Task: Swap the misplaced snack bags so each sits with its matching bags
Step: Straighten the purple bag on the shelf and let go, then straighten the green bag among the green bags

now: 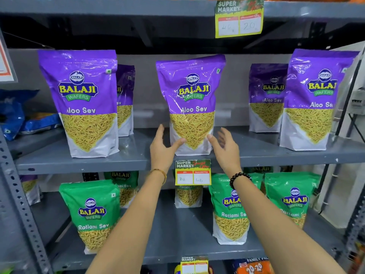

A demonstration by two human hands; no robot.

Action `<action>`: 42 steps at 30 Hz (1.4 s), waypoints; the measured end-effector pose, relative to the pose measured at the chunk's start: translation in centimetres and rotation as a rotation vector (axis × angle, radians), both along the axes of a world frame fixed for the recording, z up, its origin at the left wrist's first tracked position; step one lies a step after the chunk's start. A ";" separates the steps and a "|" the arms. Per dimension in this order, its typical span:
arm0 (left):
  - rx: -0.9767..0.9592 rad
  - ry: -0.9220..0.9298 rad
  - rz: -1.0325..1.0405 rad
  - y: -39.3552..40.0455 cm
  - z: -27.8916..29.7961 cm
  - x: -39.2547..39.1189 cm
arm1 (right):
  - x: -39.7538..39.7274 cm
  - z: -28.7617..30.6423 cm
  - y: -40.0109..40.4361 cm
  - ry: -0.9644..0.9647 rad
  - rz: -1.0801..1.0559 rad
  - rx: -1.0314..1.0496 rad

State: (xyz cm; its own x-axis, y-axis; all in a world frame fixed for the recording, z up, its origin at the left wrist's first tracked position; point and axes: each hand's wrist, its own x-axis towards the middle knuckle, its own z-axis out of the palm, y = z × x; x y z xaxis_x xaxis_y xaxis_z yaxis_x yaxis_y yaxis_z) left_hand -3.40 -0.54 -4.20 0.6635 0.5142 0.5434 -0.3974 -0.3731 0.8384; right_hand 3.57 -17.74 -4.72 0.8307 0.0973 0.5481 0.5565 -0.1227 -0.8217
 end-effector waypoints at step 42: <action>-0.084 0.757 -0.229 -8.2 -29.7 4.6 | 2.1 -26.9 -7.9 0.784 0.064 -0.055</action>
State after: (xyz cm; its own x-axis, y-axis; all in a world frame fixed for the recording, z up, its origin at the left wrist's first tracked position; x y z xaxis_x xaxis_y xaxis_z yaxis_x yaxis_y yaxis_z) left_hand 1.15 -8.79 -33.85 0.9313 0.3393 -0.1323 0.2327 -0.2748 0.9329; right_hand 5.69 -25.68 -31.58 0.9648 0.1679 -0.2022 -0.1752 -0.1622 -0.9711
